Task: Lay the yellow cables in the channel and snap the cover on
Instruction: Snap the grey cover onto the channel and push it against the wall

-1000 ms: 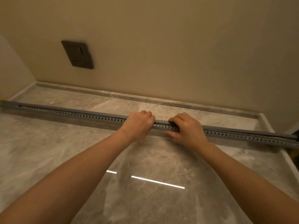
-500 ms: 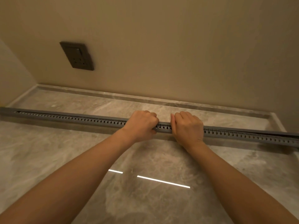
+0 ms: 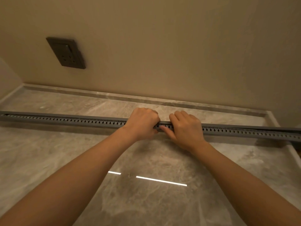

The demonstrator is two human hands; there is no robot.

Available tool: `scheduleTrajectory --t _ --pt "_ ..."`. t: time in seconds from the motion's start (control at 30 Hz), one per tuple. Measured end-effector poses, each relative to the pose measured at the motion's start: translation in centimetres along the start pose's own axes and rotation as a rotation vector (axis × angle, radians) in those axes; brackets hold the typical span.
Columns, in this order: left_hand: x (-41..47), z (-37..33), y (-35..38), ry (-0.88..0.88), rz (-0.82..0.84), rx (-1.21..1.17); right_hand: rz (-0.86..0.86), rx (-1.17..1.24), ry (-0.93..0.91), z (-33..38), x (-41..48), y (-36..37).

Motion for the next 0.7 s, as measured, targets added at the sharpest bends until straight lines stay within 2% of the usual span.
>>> scheduleTrajectory --t 0.1,0.23,0.43,0.7 --pt "-0.2 0.2 0.2 0.015 0.010 -0.002 0.079 0.109 -0.033 -0.7 -0.6 -0.2" --pt "-0.2 0.1 0.1 0.028 0.000 0.006 0.183 0.090 -0.071 -1.5 -0.6 -0.6" --pt "-0.5 0.1 0.1 0.016 -0.005 0.024 0.440 0.096 0.105 -2.7 0.7 0.1" --pt "-1.2 0.9 0.8 0.006 -0.056 0.017 0.481 0.010 0.120 -1.5 1.6 0.9"
Point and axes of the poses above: each hand's wrist, its own x-axis towards the middle knuckle, its own y-axis out of the palm, z = x × y, the point moved 5 cm from there along x, towards the middle knuckle, and after that the axes turned 15 degrees about -z, right-handed, at the moved point
